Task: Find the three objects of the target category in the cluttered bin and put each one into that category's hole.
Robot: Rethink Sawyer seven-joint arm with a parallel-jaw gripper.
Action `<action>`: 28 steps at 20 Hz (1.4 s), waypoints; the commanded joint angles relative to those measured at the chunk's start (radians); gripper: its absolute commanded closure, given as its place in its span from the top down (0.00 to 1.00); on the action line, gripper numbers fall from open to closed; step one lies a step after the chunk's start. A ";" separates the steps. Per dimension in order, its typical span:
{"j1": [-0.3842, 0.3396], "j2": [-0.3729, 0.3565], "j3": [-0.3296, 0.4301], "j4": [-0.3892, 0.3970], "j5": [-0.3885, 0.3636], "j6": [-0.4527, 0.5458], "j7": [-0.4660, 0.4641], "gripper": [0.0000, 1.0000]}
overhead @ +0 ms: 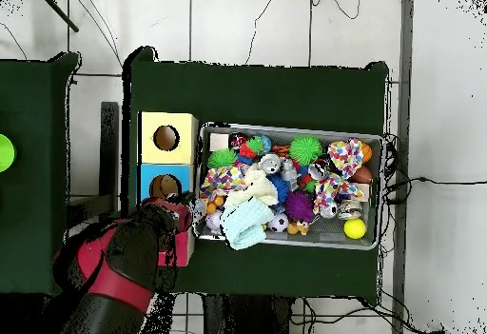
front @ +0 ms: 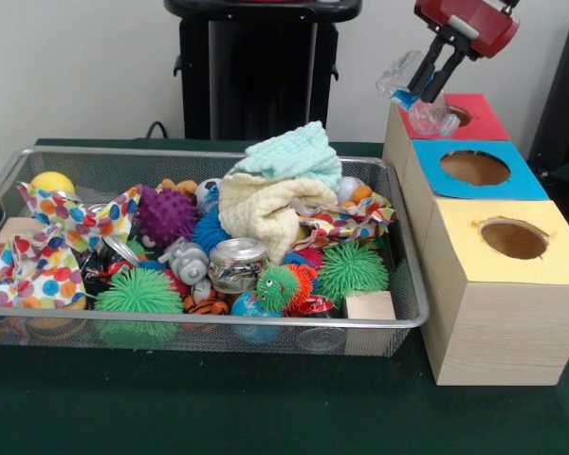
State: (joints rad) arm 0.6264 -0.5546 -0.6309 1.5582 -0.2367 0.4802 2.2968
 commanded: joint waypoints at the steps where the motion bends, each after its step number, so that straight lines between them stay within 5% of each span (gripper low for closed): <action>1: 0.014 0.099 -0.007 -0.038 0.068 -0.036 0.293 0.00; 11: 0.063 0.198 -0.037 -0.074 0.128 -0.056 0.347 0.00; 28: 0.079 0.191 -0.067 -0.095 0.213 -0.004 0.274 0.00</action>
State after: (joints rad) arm 0.7231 -0.3863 -0.7376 1.5090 -0.0767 0.4773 2.3535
